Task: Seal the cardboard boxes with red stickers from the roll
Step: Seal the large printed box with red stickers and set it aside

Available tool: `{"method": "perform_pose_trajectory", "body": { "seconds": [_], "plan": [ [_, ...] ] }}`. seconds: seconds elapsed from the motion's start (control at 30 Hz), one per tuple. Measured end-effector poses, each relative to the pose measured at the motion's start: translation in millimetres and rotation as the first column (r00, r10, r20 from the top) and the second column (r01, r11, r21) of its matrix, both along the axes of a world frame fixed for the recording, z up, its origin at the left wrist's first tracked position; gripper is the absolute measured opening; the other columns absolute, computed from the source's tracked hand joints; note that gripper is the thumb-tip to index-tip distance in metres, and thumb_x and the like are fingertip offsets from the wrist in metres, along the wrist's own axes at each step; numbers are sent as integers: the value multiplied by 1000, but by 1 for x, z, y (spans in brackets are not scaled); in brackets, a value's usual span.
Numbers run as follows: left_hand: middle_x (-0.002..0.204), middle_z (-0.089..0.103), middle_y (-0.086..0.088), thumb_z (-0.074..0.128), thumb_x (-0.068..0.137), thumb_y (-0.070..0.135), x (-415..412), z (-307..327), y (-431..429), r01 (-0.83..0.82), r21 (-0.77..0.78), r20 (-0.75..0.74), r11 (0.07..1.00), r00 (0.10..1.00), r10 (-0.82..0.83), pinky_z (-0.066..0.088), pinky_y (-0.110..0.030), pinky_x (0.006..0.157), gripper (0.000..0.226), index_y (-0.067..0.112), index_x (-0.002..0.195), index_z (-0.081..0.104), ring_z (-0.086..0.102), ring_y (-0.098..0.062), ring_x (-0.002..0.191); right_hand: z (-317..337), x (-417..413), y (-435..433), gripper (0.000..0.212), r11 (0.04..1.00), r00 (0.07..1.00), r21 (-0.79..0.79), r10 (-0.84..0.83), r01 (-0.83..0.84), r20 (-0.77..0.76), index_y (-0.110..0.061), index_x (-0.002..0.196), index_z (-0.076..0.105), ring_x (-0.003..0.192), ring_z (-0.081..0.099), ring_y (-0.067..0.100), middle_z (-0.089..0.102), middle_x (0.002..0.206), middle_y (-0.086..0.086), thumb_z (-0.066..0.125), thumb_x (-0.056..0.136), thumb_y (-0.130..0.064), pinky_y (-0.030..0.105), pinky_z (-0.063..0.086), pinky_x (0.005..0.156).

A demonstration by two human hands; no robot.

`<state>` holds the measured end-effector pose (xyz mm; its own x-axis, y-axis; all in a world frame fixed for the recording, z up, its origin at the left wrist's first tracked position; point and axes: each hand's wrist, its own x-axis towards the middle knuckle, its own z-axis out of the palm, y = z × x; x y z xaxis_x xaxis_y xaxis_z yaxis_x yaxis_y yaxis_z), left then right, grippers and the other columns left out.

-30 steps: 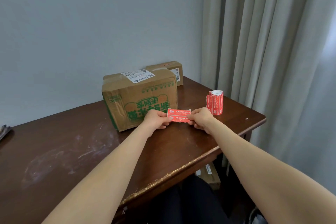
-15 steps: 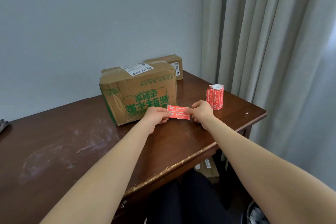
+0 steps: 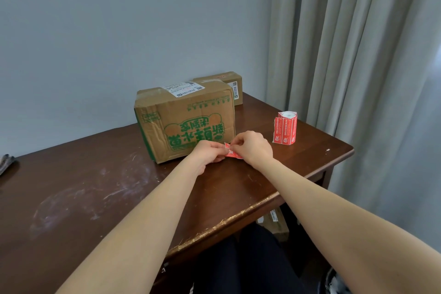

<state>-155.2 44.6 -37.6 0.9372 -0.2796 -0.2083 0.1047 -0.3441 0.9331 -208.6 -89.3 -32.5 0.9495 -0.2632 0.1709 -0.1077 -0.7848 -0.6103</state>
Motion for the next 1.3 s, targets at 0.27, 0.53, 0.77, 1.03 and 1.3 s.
{"method": "perform_pose_trajectory", "body": {
  "seconds": [0.27,0.53,0.77,1.03,1.3],
  "plan": [
    [83,67,-4,70,81,-2,0,1,-1,-4,-3,-15,1000,1000,4,53,-23,84,22,2,103,70,61,-11,75,4,2,-3,14,991,999,-125,43,-46,-21,-28,94,74,89,64,20,69,98,-4,65,87,-36,31,53,73],
    [81,65,-10,70,81,-2,-2,4,-3,-6,63,-8,998,1000,7,51,-30,92,20,3,100,70,57,-18,77,3,2,-2,18,962,997,-266,75,-69,10,-30,96,74,93,62,25,67,105,-1,57,90,-33,29,45,69],
    [73,62,-7,68,83,-3,-6,8,-4,1,99,2,995,1000,-2,49,-19,70,17,2,99,70,54,-12,63,2,3,-4,20,972,997,-223,73,-72,-3,-31,96,74,93,62,25,67,105,-2,56,89,-33,29,46,69],
    [80,64,-8,68,82,-2,-5,8,-6,0,117,1,993,1000,-1,51,-24,81,25,1,107,69,56,-13,70,2,1,-5,21,985,998,-159,66,-66,-9,-30,95,74,91,62,22,68,104,-3,54,89,-30,30,50,69],
    [79,66,-6,67,83,6,-9,11,-7,-15,152,8,988,1000,14,49,-17,66,12,4,93,73,57,-11,69,-2,4,-7,20,997,1000,78,-19,19,-3,-25,98,74,88,64,18,70,100,-1,56,91,-28,38,57,76]
  ]
}}
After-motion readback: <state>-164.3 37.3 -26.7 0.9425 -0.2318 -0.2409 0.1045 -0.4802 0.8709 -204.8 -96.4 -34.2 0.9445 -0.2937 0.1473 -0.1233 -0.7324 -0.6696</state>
